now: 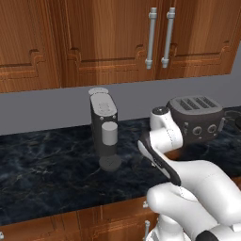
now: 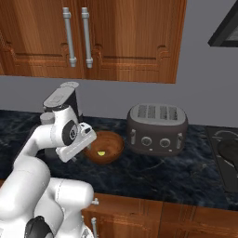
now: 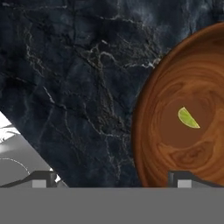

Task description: Place the chicken drumstick on the plate and place the lemon wedge on the same plate.

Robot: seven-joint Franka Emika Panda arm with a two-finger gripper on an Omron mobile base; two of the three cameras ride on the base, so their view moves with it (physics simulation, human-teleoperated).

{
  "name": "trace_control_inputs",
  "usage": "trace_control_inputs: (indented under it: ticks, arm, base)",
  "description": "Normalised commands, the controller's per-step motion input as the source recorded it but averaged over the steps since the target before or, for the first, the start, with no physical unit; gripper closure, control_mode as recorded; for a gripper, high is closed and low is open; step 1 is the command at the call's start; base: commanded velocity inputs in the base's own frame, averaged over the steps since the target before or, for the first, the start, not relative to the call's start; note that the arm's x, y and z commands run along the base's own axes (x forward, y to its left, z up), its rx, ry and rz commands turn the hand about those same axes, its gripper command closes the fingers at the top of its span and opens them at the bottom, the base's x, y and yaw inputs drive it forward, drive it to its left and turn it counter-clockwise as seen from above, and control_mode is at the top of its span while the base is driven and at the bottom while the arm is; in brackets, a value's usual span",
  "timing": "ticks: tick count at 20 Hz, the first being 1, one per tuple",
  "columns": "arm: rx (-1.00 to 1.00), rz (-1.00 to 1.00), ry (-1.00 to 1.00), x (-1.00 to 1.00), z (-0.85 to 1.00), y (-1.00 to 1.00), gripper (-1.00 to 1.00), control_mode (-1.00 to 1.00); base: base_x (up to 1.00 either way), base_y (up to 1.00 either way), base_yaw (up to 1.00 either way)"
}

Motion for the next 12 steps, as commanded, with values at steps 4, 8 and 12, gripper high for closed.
trace_control_inputs:
  ticks: [4, 8, 12]
  arm:
    - [-0.07, -0.01, -0.07, 0.11, -0.21, 0.00, -1.00, -1.00]
    - [-0.05, 0.00, -0.06, 0.17, -0.16, 0.00, -1.00, -1.00]
    - [-0.01, 0.00, -0.01, 0.10, -0.02, 0.00, -1.00, -1.00]
  base:
    - [0.00, 0.00, 0.00]
    - [0.00, 0.00, 0.00]
    - [0.00, 0.00, 0.00]
